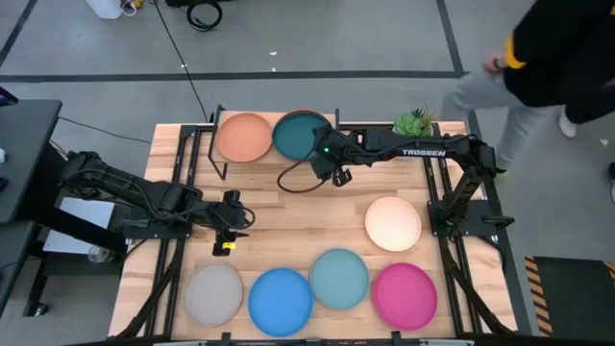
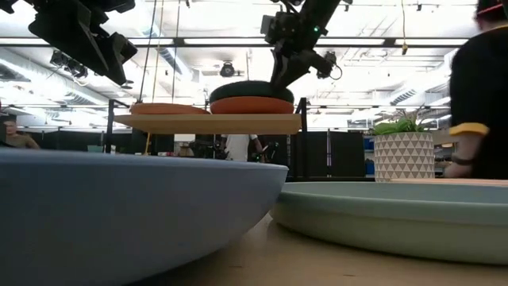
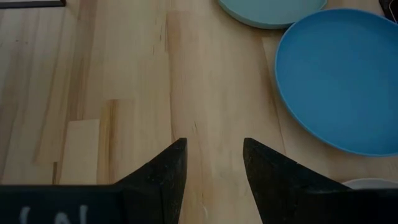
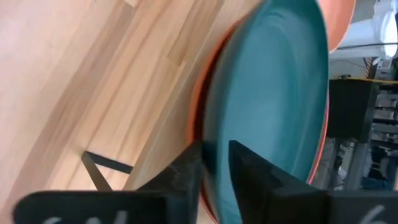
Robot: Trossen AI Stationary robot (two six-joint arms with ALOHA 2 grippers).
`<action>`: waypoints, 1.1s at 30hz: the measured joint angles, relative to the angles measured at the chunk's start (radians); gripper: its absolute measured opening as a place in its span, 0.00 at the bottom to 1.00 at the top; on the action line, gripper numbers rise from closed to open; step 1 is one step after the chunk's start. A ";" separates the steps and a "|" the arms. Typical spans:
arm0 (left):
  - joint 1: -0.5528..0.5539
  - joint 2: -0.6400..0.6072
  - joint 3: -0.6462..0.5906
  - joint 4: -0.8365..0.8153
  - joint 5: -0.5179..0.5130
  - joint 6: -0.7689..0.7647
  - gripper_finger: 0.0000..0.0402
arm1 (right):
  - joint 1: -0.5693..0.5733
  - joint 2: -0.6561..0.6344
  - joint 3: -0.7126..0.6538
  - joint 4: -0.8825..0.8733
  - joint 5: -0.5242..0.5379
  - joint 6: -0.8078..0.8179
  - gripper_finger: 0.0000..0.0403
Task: Place and stack plates onto a shelf
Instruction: Stack the green plate on top of the orange plate on the shelf, then stack the gray plate on top of the brown plate on the shelf
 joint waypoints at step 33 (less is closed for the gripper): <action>-0.149 0.346 0.002 -0.105 0.278 -0.177 0.41 | 0.478 -0.035 -0.261 0.047 0.219 0.670 0.34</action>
